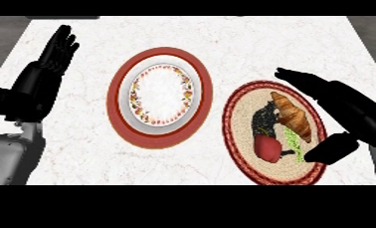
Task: Pick the croissant from the placemat and place it in the plate
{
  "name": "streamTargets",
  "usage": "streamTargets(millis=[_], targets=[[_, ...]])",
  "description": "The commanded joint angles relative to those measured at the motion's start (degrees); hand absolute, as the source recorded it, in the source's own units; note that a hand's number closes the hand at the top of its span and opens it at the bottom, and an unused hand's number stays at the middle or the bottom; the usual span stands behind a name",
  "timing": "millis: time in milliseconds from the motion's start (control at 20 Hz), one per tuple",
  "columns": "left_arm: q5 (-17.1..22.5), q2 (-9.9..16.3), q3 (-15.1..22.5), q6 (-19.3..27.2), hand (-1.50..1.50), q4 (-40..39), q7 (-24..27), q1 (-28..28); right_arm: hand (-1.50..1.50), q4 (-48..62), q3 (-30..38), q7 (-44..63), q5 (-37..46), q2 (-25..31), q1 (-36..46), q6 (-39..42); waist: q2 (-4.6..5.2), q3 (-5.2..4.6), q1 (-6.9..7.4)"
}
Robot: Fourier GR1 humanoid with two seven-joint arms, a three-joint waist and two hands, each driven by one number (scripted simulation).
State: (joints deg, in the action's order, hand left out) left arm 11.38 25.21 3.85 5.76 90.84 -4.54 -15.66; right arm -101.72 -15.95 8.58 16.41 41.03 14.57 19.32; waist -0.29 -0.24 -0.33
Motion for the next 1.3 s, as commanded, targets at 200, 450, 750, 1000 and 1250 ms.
streamTargets(millis=[200,450,750,1000,1250], targets=[[0.51,0.38,-1.13,-1.87,0.0,4.26,-0.94,2.92,-1.5,-0.35,-2.99,15.73,-1.44,2.35,6.13,16.23,0.21,0.18,1.12],[-0.59,-0.86,-2.9,-4.7,0.0,-2.14,1.31,-0.71,-1.5,1.53,-7.21,18.41,8.47,-5.31,5.11,13.66,0.36,0.22,0.53],[-3.91,-3.22,-1.87,-2.75,0.0,0.75,0.17,1.06,-1.5,6.9,-2.63,12.91,13.51,-0.08,4.66,16.28,0.32,0.24,0.43],[-4.25,-4.34,-4.28,-5.11,0.0,-2.12,1.69,0.31,-1.5,11.64,-3.69,13.2,20.26,-6.73,4.99,15.22,0.33,0.24,0.48],[-5.36,-5.49,-4.54,-4.57,0.0,-1.36,-0.98,-1.36,-1.5,22.11,-2.31,3.07,23.86,-7.0,4.86,10.98,0.41,0.27,0.61]])
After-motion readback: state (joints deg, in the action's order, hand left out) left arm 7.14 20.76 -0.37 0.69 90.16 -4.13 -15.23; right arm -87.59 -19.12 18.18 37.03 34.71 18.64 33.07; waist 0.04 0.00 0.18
